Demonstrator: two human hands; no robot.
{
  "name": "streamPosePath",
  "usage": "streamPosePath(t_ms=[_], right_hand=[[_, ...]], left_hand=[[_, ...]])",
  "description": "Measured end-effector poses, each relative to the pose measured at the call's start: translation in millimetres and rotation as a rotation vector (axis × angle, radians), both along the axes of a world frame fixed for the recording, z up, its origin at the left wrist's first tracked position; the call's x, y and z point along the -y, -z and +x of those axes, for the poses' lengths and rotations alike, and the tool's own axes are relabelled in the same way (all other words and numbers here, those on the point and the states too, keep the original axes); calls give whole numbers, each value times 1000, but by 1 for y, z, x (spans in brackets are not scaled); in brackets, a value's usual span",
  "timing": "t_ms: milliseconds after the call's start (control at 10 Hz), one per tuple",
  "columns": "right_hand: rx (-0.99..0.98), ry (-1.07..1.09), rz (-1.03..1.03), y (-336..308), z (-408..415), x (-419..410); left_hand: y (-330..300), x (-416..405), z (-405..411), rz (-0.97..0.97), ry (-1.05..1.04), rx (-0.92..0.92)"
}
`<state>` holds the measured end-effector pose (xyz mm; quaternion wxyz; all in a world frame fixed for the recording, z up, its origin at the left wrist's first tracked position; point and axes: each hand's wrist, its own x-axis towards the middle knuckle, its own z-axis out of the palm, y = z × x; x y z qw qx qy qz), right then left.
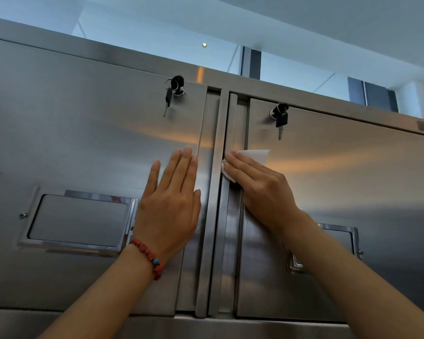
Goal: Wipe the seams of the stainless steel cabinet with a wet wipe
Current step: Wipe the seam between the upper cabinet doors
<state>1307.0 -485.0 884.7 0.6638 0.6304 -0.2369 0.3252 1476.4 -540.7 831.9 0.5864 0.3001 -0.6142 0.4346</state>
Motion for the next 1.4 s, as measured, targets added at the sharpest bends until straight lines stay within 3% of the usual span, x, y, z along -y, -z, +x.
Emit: streamPosePath(t_ms=[1000,1400], right_hand=[[24,20,18,1,-2,3],[137,0,62,-36,8,1]], left_hand=[[-1,1,0,-2,28,1],[0,3,-1,-12,24,-3]])
